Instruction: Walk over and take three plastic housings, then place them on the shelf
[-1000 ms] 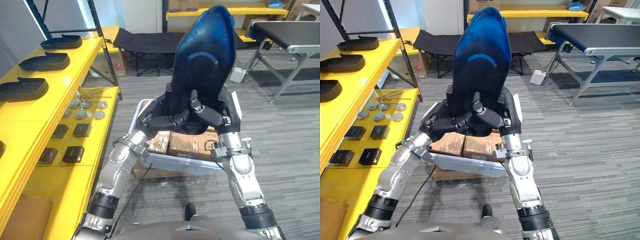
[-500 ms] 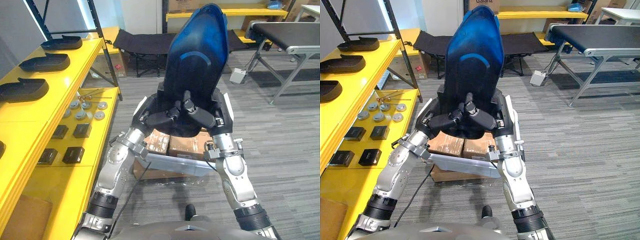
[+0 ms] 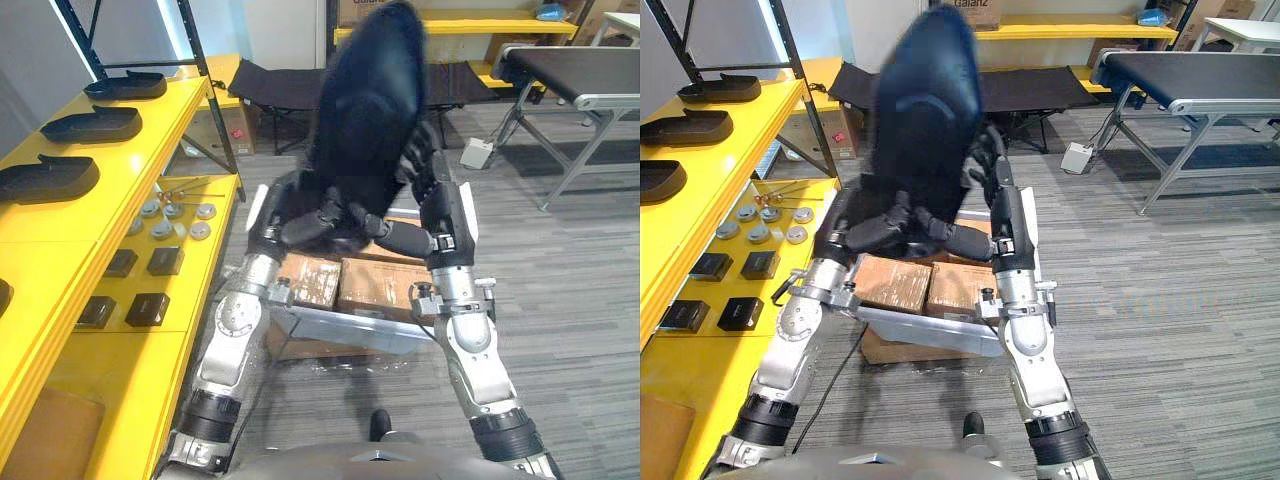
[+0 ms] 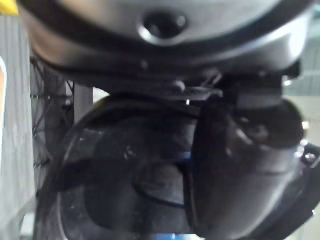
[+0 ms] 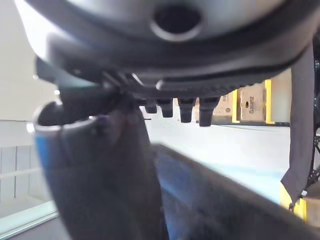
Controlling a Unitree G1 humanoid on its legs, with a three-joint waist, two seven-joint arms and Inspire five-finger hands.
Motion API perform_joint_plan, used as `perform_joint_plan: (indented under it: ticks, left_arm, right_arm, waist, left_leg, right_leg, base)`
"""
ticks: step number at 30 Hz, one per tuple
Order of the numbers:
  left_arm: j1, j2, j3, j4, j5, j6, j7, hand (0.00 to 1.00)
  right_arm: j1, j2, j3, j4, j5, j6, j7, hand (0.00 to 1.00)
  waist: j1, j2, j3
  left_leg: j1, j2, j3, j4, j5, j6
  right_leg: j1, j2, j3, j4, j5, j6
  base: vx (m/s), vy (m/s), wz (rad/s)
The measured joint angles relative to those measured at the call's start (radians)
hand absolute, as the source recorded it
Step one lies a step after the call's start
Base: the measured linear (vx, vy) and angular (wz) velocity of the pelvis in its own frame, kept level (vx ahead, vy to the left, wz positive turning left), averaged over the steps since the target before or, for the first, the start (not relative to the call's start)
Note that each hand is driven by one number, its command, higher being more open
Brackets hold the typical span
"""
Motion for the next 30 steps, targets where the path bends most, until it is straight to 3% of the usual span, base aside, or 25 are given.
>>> perform_joint_plan:
  ticks: [6, 11, 15, 16, 23, 27, 30]
  left_arm:
    - [0.063, -0.013, 0.137, 0.0, 0.179, -0.032, 0.24, 0.0]
    - [0.111, -0.013, 0.184, 0.001, 0.248, -0.036, 0.329, 0.0]
    - [0.132, -0.014, 0.193, 0.001, 0.213, -0.059, 0.312, 0.0]
    - [0.162, -0.02, 0.191, -0.001, 0.098, -0.104, 0.249, 0.0]
    - [0.298, -0.091, 0.191, -0.107, -0.244, -0.152, 0.077, 0.0]
    - [0.313, -0.098, 0.194, -0.194, -0.338, -0.191, 0.064, 0.0]
    - [0.313, -0.099, 0.203, -0.258, -0.287, -0.211, 0.094, 0.0]
  right_arm:
    - [0.07, 0.0, -0.137, -0.013, -0.035, 0.002, -0.012, 1.0]
    - [0.111, 0.001, -0.173, -0.013, -0.03, 0.013, -0.012, 1.0]
    - [0.152, 0.013, -0.185, -0.014, -0.008, 0.014, -0.002, 1.0]
    - [0.186, 0.042, -0.201, -0.016, 0.011, 0.023, -0.001, 1.0]
    - [0.319, 0.129, -0.224, -0.014, 0.128, 0.053, 0.02, 1.0]
    - [0.322, 0.13, -0.208, -0.006, 0.184, 0.052, 0.081, 1.0]
    - [0.281, 0.122, -0.154, 0.061, 0.158, 0.047, 0.086, 1.0]
  waist:
    - [0.016, -0.002, 0.0]
    - [0.02, -0.008, 0.002]
    - [0.019, -0.014, 0.004]
    - [0.017, -0.014, 0.004]
    - [0.009, 0.001, 0.024]
    - [0.021, 0.008, 0.038]
    - [0.032, 0.008, 0.039]
  left_leg:
    - [-0.008, 0.001, -0.002, 0.001, 0.0, 0.0]
    - [-0.009, 0.001, -0.002, 0.001, 0.0, 0.0]
    - [-0.01, 0.001, -0.002, 0.0, -0.001, -0.001]
    - [-0.01, 0.001, 0.001, -0.001, -0.002, -0.001]
    - [-0.009, 0.0, 0.018, -0.003, -0.008, 0.001]
    - [-0.02, -0.003, 0.0, -0.005, -0.006, 0.003]
    - [-0.036, -0.014, -0.058, -0.026, 0.019, 0.005]
  right_leg:
    - [-0.006, 0.0, -0.003, 0.0, 0.0, 0.001]
    - [-0.006, 0.0, -0.003, 0.0, 0.003, -0.002]
    - [-0.006, 0.0, -0.002, 0.0, 0.0, 0.002]
    - [-0.009, 0.0, 0.001, 0.0, 0.0, 0.002]
    - [-0.014, 0.0, 0.016, 0.0, -0.001, 0.002]
    - [-0.014, -0.004, -0.002, 0.0, -0.006, -0.005]
    - [-0.003, -0.018, -0.061, 0.0, -0.013, -0.004]
  base:
    - [0.0, 0.0, 0.01]
    - [0.0, 0.0, 0.0]
    - [0.0, 0.0, -0.01]
    - [0.0, 0.0, -0.04]
    - [0.0, 0.002, -0.06]
    - [-0.01, 0.003, 0.1]
    - [0.0, -0.01, 0.54]
